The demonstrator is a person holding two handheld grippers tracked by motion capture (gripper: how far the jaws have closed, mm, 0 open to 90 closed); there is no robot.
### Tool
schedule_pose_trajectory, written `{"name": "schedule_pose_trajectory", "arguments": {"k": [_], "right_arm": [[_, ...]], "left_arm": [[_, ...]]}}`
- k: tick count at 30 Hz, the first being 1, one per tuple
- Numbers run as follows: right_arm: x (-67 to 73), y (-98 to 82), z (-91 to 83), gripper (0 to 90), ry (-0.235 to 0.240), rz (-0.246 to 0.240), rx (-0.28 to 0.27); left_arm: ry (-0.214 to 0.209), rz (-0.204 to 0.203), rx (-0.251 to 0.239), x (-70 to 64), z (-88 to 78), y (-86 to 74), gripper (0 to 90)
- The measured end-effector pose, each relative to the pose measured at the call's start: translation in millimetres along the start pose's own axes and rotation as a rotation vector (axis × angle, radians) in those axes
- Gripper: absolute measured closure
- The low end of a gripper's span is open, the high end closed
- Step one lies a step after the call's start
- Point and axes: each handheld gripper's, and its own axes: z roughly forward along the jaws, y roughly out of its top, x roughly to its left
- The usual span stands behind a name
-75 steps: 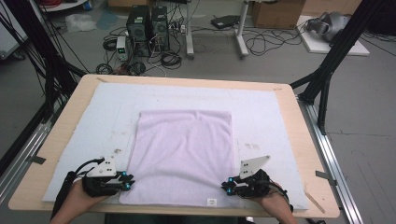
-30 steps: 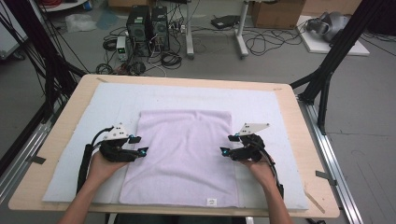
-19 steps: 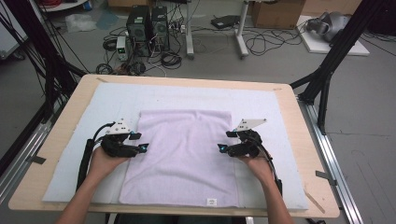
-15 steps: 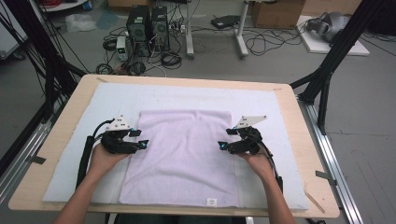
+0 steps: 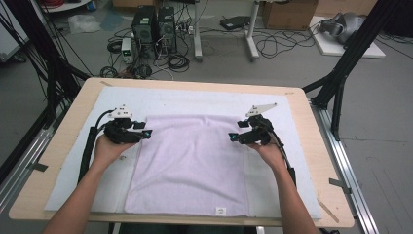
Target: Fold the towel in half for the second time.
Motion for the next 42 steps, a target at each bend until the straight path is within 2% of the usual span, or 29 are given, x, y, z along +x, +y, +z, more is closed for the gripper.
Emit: {"name": "schedule_pose_trajectory", "arguments": {"k": [4, 5, 9, 12, 13, 15, 17, 19, 20, 22, 24, 26, 28, 29, 30, 31, 32, 34, 37, 42], "right_arm": [[-15.6, 15.6, 3.5, 32.8, -0.021, 0.004, 0.014], [-17.6, 17.4, 4.0, 34.3, -0.036, -0.004, 0.002], [-37.0, 26.3, 12.8, 36.7, -0.066, 0.003, 0.035], [-49.4, 25.2, 19.3, 36.7, -0.083, 0.039, 0.045], [-51.3, 23.9, 20.6, 36.8, -0.091, 0.044, 0.050], [-56.5, 19.7, 24.5, 36.4, -0.093, 0.063, 0.059], [-59.9, 15.7, 28.4, 36.0, -0.107, 0.074, 0.085], [-61.8, 12.5, 32.5, 35.6, -0.105, 0.090, 0.107], [-62.3, 11.6, 34.0, 35.6, -0.108, 0.088, 0.109], [-63.1, 9.5, 38.8, 35.8, -0.113, 0.089, 0.117], [-64.2, 8.2, 43.2, 36.2, -0.133, 0.088, 0.123], [-64.7, 7.2, 47.0, 38.0, -0.122, 0.100, 0.120], [-63.3, 6.2, 52.5, 46.0, -0.127, 0.099, 0.135], [-62.7, 5.7, 54.5, 49.2, -0.140, 0.088, 0.145], [-61.5, 5.7, 54.0, 59.4, -0.152, 0.085, 0.137], [-62.1, 5.3, 53.3, 70.8, -0.119, 0.098, 0.124], [-62.8, 4.9, 53.7, 76.5, -0.103, 0.110, 0.122], [-62.7, 5.7, 52.9, 80.7, -0.087, 0.122, 0.121], [-61.0, 10.7, 47.8, 82.3, -0.094, 0.096, 0.094], [-59.0, 24.4, 28.8, 82.6, -0.107, 0.075, 0.053]], "left_arm": [[0.027, -0.017, 0.019, 18.3, 9.2, 13.3, 56.5], [0.044, -0.021, 0.020, 23.4, 12.6, 16.3, 57.4], [0.089, -0.060, 0.043, 39.6, 25.1, 19.2, 61.4], [0.107, -0.122, 0.034, 49.0, 36.2, 14.4, 61.4], [0.116, -0.134, 0.050, 51.5, 41.1, 11.5, 61.0], [0.134, -0.142, 0.089, 53.1, 49.6, 6.7, 57.6], [0.134, -0.157, 0.112, 54.2, 56.1, 2.8, 53.0], [0.130, -0.157, 0.114, 52.9, 61.2, 1.4, 51.1], [0.140, -0.146, 0.125, 51.9, 63.9, 1.5, 50.5], [0.162, -0.150, 0.124, 51.4, 67.7, 3.5, 49.1], [0.181, -0.145, 0.133, 52.1, 70.0, 6.4, 53.2], [0.166, -0.149, 0.136, 53.2, 72.4, 9.3, 67.0], [0.167, -0.144, 0.146, 53.0, 75.5, 12.8, 79.2], [0.175, -0.135, 0.157, 53.1, 76.0, 14.7, 80.7], [0.185, -0.128, 0.169, 53.9, 76.0, 16.9, 81.6], [0.200, -0.127, 0.168, 54.6, 74.8, 18.8, 82.0], [0.201, -0.136, 0.150, 55.8, 72.8, 19.9, 82.2], [0.199, -0.144, 0.132, 57.8, 68.7, 21.7, 82.3], [0.197, -0.133, 0.116, 58.9, 62.5, 25.4, 82.3], [0.176, -0.139, 0.052, 58.6, 52.1, 32.8, 82.3]]}}
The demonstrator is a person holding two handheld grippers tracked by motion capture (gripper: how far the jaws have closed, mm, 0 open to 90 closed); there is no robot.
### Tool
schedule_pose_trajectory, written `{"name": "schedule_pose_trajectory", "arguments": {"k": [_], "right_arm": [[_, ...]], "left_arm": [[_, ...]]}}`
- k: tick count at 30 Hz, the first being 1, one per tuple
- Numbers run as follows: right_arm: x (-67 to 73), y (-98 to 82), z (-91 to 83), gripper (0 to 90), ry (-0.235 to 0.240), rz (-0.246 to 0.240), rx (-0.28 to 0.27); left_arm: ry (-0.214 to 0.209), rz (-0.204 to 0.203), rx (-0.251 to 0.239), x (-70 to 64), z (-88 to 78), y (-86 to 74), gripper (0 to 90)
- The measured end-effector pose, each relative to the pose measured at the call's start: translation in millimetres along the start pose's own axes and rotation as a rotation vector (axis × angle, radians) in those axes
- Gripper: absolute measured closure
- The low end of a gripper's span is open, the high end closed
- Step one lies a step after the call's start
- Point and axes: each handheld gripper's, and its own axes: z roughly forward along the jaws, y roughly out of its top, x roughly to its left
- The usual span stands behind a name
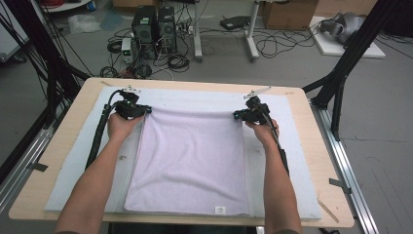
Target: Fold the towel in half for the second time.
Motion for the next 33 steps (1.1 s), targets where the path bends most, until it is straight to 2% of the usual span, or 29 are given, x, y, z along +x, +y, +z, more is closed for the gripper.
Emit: {"name": "schedule_pose_trajectory", "arguments": {"k": [6, 10, 12, 14, 15, 18, 20, 23, 26, 28, 33], "right_arm": [[-1.8, 16.5, -28.1, 82.7, -0.024, -0.018, -0.069], [-2.6, 29.2, -43.7, 82.7, -0.040, -0.032, -0.113], [-2.8, 29.0, -46.1, 82.6, -0.034, -0.022, -0.121], [-3.2, 26.4, -44.9, 82.5, -0.013, -0.005, -0.103], [-3.3, 25.0, -44.1, 82.5, -0.013, -0.013, -0.109], [0.5, 23.2, -43.9, 82.4, 0.018, -0.005, -0.079], [4.7, 23.9, -46.4, 82.4, 0.029, -0.019, -0.078], [11.6, 25.3, -54.4, 82.4, 0.063, -0.024, -0.093], [21.4, 24.5, -63.5, 82.3, 0.071, -0.051, -0.092], [29.7, 18.5, -69.9, 82.4, 0.072, -0.075, -0.124], [43.7, -6.5, -79.1, 82.3, 0.107, -0.062, -0.132]], "left_arm": [[-0.021, 0.007, -0.098, -0.8, -22.9, 19.5, 82.2], [-0.035, 0.027, -0.130, -2.0, -36.5, 36.0, 82.2], [-0.046, 0.027, -0.140, -1.7, -39.5, 37.3, 82.3], [-0.063, 0.030, -0.125, -0.9, -40.6, 35.9, 82.3], [-0.072, 0.042, -0.109, -1.8, -41.3, 34.4, 82.2], [-0.096, 0.075, -0.080, -4.7, -45.5, 32.4, 82.2], [-0.106, 0.087, -0.105, -7.4, -52.0, 30.2, 82.2], [-0.125, 0.095, -0.112, -10.5, -62.4, 23.8, 82.1], [-0.149, 0.100, -0.123, -13.3, -73.0, 14.7, 82.1], [-0.170, 0.104, -0.142, -16.9, -81.0, 7.9, 82.1], [-0.207, 0.144, -0.153, -29.6, -99.3, -12.0, 82.0]]}}
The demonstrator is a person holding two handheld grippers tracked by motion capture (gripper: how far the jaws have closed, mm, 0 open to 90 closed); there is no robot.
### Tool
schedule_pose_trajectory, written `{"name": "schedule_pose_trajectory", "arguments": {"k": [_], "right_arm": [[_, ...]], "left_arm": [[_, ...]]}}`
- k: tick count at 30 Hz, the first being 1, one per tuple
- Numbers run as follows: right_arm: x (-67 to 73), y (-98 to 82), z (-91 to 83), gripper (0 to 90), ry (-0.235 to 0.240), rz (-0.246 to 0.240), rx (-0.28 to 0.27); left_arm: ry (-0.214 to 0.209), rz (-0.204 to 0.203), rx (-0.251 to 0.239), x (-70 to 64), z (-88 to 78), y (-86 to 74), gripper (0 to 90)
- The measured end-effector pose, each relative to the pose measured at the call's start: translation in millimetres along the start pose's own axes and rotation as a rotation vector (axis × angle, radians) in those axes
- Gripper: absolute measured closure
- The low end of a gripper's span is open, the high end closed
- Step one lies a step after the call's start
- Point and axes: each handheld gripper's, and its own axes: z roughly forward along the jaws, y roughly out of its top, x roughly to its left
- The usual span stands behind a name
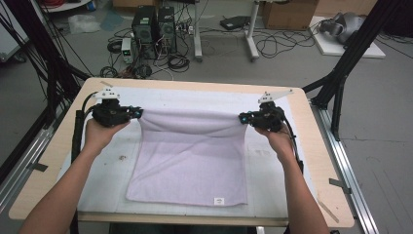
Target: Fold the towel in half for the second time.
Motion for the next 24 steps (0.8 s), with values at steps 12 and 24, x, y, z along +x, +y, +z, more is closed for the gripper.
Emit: {"name": "schedule_pose_trajectory", "arguments": {"k": [12, 24], "right_arm": [[55.8, -63.0, -19.8, 81.5, 0.094, 0.000, 0.011], [84.7, -103.2, -46.2, 60.8, 0.094, -0.004, -0.003]], "left_arm": [[-0.105, 0.020, 0.013, -51.8, -40.2, -74.5, 81.2], [-0.129, 0.039, 0.077, -77.5, -56.4, -104.3, 55.9]]}}
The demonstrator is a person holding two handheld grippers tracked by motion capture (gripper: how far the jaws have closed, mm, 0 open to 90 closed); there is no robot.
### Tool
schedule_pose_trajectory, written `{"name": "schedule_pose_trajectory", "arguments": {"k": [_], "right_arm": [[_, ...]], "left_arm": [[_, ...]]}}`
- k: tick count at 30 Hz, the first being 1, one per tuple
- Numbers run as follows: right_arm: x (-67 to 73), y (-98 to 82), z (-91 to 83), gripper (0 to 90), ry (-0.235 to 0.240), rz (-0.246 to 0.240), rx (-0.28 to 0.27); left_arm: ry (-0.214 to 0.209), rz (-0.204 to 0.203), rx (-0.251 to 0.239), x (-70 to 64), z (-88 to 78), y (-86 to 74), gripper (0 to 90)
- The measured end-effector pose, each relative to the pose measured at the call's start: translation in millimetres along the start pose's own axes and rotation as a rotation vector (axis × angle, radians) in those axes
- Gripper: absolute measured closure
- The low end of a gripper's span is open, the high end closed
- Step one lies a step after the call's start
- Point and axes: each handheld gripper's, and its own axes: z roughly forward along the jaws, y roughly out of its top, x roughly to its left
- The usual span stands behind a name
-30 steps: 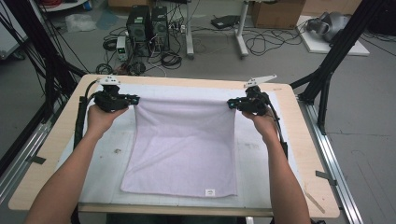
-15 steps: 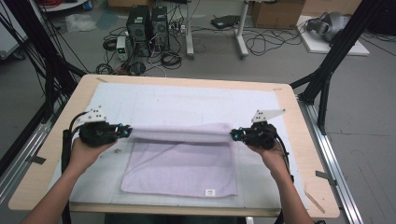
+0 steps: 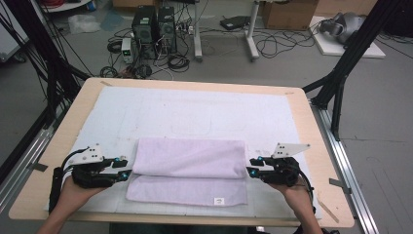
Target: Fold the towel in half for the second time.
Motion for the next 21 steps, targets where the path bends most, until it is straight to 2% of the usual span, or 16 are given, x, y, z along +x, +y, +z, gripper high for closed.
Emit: {"name": "schedule_pose_trajectory", "arguments": {"k": [2, 4, 5, 8, 10, 12, 13, 15, 18, 21], "right_arm": [[1.9, 0.8, 7.1, 57.7, -0.001, -0.020, 0.016], [4.5, 2.1, 18.6, 53.1, -0.008, -0.051, 0.057], [5.5, 2.8, 26.9, 51.5, -0.009, -0.082, 0.085], [6.7, 3.5, 41.4, 50.9, 0.001, -0.118, 0.134], [5.4, 1.7, 49.2, 54.1, 0.007, -0.116, 0.157], [2.9, -1.7, 54.5, 64.5, 0.026, -0.100, 0.187], [2.8, -3.0, 55.6, 72.1, 0.033, -0.094, 0.186], [2.9, -2.2, 53.9, 85.3, 0.060, -0.103, 0.177], [4.7, 2.7, 48.8, 86.5, 0.070, -0.105, 0.159], [10.7, 11.4, 36.7, 86.8, 0.076, -0.115, 0.109]], "left_arm": [[-0.008, 0.006, 0.010, 1.7, 7.9, 1.3, 54.3], [-0.010, 0.011, 0.023, 3.5, 17.8, 2.5, 54.3], [-0.009, 0.015, 0.032, 3.9, 20.8, 2.8, 54.6], [-0.032, 0.029, 0.068, 5.3, 33.4, 2.0, 59.8], [-0.052, 0.041, 0.101, 5.0, 42.1, -0.4, 67.4], [-0.057, 0.058, 0.115, 4.8, 47.2, -1.7, 77.7], [-0.053, 0.054, 0.109, 4.3, 47.7, -0.9, 82.0], [-0.039, 0.060, 0.111, 4.7, 45.2, 2.8, 84.4], [-0.018, 0.062, 0.077, 4.0, 34.1, 11.2, 85.2], [0.006, 0.082, 0.045, -0.7, 20.3, 20.4, 85.4]]}}
